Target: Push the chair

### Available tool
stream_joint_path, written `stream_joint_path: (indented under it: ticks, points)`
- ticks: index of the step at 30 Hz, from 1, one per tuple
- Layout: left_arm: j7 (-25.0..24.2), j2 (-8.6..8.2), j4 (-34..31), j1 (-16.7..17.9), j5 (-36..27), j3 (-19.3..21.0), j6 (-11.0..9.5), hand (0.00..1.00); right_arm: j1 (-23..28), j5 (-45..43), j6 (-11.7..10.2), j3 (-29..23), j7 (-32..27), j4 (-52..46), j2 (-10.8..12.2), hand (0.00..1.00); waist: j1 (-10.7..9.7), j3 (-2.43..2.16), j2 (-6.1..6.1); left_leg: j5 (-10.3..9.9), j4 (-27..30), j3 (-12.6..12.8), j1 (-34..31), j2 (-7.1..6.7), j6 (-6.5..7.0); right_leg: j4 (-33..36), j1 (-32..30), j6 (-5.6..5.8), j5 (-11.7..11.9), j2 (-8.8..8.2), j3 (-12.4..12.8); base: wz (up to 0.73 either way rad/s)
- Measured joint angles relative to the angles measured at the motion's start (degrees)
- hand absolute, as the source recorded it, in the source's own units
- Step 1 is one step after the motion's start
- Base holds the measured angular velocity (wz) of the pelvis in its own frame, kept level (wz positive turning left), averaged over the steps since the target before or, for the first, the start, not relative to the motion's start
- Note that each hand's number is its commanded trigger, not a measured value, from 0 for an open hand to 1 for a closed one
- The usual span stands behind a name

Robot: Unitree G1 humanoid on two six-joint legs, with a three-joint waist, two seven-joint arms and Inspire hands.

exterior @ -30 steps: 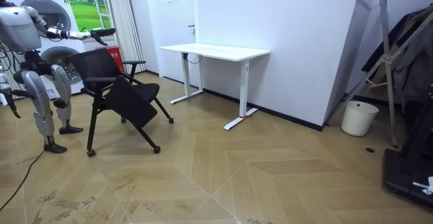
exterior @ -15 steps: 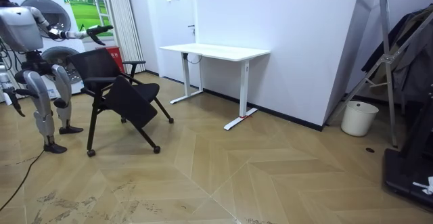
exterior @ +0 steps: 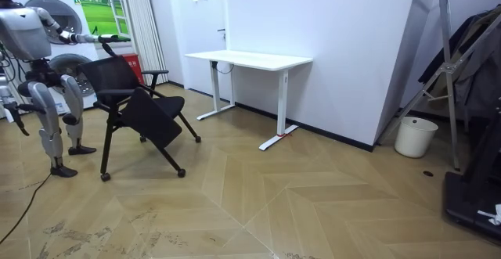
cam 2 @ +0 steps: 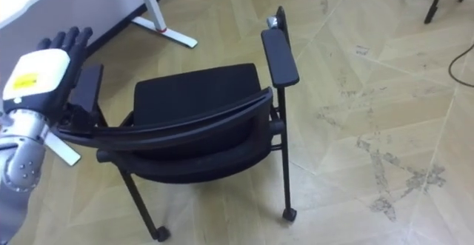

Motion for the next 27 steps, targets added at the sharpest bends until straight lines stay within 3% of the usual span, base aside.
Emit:
stream_joint_path:
  ticks: [6,11,17,27]
  points:
    - [-4.6,0.19,-0.9,-0.3,0.1,-1.9,1.1,0.00,-0.7,0.7,-0.1,0.2,-0.5,1.0,-0.2,0.00,-0.6,0.07,0.54,0.0,0.0,-1.1,0.2,0.03,0.00,-0.1,0.6,0.00,0.0,0.07,0.0,0.05]
    - [-9.3,0.74,-4.2,-0.4,0.1,-3.0,1.6,0.00,-1.3,1.0,-0.2,0.2,-0.5,1.9,-0.3,0.00,-0.4,0.58,-0.05,0.0,-0.1,-1.1,0.2,0.02,0.00,-0.2,0.6,0.00,0.0,0.07,-0.1,0.01]
    - [-13.7,0.91,-5.8,-0.5,2.0,-3.0,2.8,0.00,-1.3,0.9,-0.2,0.1,-0.5,2.6,-1.0,0.00,-0.1,0.54,0.04,0.0,0.0,-0.8,0.0,0.02,0.00,-0.4,0.5,0.02,0.0,0.07,-0.2,0.00]
    - [-24.9,1.30,-8.6,-0.7,2.2,-3.0,4.9,0.00,-1.3,0.3,-0.5,-0.2,0.1,2.2,-1.4,0.00,-0.2,-0.40,1.38,0.0,0.2,-0.7,-0.4,0.04,0.00,-0.8,0.5,0.01,0.0,0.06,-0.2,0.00]
